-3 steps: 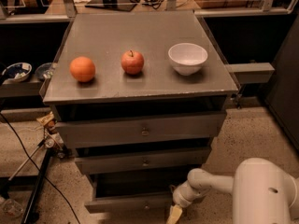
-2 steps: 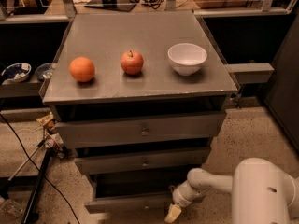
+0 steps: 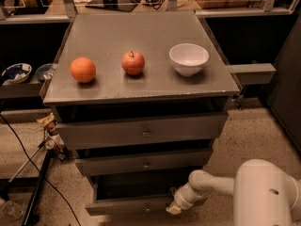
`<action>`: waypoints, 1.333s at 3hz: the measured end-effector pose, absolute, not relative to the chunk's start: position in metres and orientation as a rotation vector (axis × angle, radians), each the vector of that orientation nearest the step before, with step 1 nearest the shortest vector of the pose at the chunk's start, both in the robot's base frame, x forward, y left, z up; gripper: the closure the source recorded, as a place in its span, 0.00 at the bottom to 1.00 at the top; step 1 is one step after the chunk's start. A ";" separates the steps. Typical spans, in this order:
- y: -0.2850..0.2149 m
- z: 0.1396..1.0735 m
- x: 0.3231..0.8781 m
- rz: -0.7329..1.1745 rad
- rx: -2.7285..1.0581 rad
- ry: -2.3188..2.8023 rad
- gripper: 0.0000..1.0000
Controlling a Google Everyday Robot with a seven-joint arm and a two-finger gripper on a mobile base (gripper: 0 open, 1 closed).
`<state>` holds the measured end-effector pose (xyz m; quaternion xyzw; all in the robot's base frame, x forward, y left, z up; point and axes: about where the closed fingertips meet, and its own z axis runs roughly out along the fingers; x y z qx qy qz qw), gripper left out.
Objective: Open bottom drawer
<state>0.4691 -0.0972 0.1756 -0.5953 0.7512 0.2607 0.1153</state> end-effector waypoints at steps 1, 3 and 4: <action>-0.097 0.176 0.469 0.764 -1.744 2.201 0.96; -0.100 0.182 0.475 0.764 -1.744 2.201 1.00; -0.103 0.184 0.480 0.764 -1.744 2.201 1.00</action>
Offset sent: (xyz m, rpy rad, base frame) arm 0.0000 0.0000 0.0000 0.0000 0.0000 0.0000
